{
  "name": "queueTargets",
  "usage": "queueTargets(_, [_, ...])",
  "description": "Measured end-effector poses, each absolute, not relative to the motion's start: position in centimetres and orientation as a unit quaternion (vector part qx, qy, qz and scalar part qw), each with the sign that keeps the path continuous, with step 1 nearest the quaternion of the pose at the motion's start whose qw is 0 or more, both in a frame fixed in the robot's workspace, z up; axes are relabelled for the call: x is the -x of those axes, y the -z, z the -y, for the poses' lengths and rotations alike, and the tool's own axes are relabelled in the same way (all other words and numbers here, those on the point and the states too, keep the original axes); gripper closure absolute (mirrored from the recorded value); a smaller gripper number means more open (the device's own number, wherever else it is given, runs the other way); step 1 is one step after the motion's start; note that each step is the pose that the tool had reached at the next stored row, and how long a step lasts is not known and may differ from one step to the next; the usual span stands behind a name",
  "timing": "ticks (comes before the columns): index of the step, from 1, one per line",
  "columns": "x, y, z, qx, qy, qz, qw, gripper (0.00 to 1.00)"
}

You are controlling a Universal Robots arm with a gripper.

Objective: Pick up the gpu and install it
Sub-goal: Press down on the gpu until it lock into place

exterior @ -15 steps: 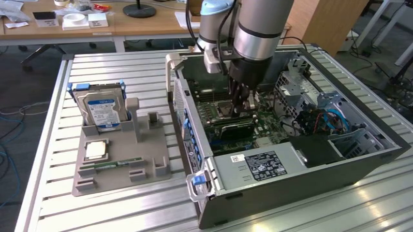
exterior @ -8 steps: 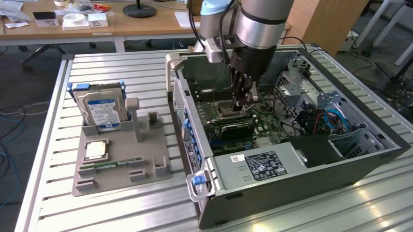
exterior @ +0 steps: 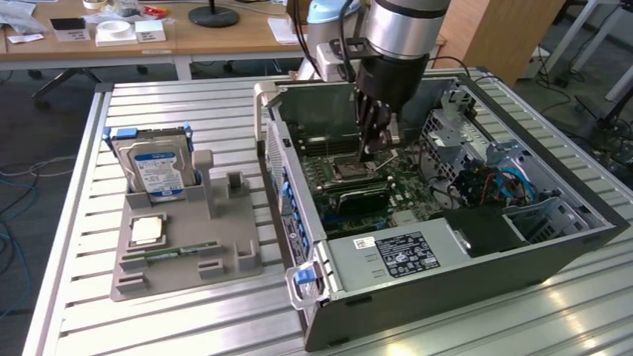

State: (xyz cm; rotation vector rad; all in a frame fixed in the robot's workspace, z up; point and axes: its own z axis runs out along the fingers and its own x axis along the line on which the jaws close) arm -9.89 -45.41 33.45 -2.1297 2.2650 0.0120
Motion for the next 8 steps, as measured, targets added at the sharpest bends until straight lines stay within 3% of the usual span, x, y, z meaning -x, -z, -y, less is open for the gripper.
queueTargets(8, [9.89, -33.76, 45.41, 0.685, -0.004, -0.728, 0.016, 0.86])
